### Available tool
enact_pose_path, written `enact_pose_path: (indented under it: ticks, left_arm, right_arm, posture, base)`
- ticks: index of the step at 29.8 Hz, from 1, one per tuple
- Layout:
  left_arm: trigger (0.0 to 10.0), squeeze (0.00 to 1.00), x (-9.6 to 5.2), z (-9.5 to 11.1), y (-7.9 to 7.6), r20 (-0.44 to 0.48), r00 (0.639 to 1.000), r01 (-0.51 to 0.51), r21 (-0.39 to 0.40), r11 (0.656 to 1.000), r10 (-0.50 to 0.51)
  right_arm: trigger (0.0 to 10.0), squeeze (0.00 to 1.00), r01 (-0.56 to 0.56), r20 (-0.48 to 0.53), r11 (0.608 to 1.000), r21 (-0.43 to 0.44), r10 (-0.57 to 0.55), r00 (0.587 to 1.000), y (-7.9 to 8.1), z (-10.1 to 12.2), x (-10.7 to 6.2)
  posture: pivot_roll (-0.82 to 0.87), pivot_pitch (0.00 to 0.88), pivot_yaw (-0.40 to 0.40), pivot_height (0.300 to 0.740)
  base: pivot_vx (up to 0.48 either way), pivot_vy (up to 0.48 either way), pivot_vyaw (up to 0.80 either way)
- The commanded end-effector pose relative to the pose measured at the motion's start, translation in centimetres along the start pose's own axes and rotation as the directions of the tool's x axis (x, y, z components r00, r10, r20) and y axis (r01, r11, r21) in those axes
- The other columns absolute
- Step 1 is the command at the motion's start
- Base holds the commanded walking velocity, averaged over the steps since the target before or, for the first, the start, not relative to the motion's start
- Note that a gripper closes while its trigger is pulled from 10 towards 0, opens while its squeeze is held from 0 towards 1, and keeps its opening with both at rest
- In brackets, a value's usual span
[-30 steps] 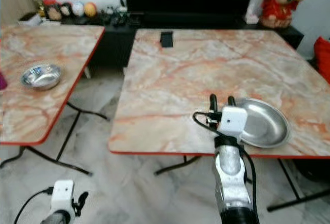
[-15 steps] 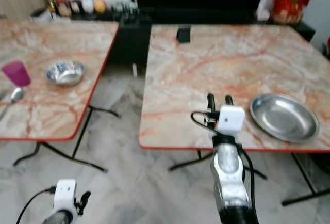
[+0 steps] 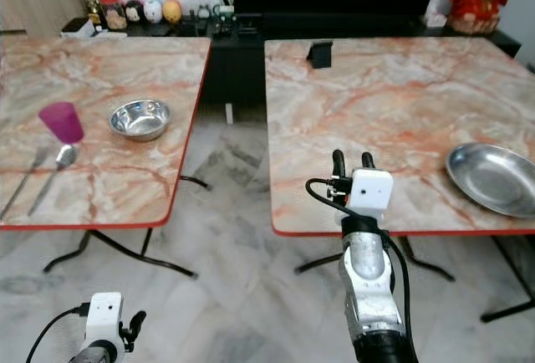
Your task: Setting the table
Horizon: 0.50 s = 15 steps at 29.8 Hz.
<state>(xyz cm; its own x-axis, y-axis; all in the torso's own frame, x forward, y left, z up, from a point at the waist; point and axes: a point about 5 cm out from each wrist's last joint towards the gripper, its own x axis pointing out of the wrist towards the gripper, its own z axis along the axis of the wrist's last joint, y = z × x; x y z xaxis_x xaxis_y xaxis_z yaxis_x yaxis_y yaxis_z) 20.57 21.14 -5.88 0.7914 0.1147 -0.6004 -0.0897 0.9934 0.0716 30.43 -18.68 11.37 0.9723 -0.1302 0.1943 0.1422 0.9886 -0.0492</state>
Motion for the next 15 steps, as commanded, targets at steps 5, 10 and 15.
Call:
enact_pose_path:
  ticks: [5,10,15]
  left_arm:
    - [10.0,0.00,-0.12,-0.30,0.68,-0.018,1.000,-0.020,-0.002,1.000,0.020]
    - [10.0,0.00,-0.13,-0.35,0.77,-0.021,1.000,-0.022,-0.003,1.000,0.022]
    - [10.0,0.00,-0.15,-0.43,0.80,-0.027,0.999,-0.023,-0.003,1.000,0.023]
  right_arm:
    - [10.0,0.00,-0.018,0.016,1.000,0.015,0.018,1.000,0.73,0.48,0.34]
    - [10.0,0.00,-0.023,0.014,1.000,0.016,0.023,1.000,0.83,0.44,0.32]
    - [10.0,0.00,-0.024,0.011,1.000,0.017,0.024,1.000,0.82,0.37,0.29]
  posture:
    - [-0.09,0.000,0.012,0.736]
    - [-0.09,0.000,0.012,0.736]
    - [-0.09,0.000,0.012,0.736]
  base:
    - [0.000,0.314,0.00]
    - [0.000,0.314,0.00]
    - [0.000,0.314,0.00]
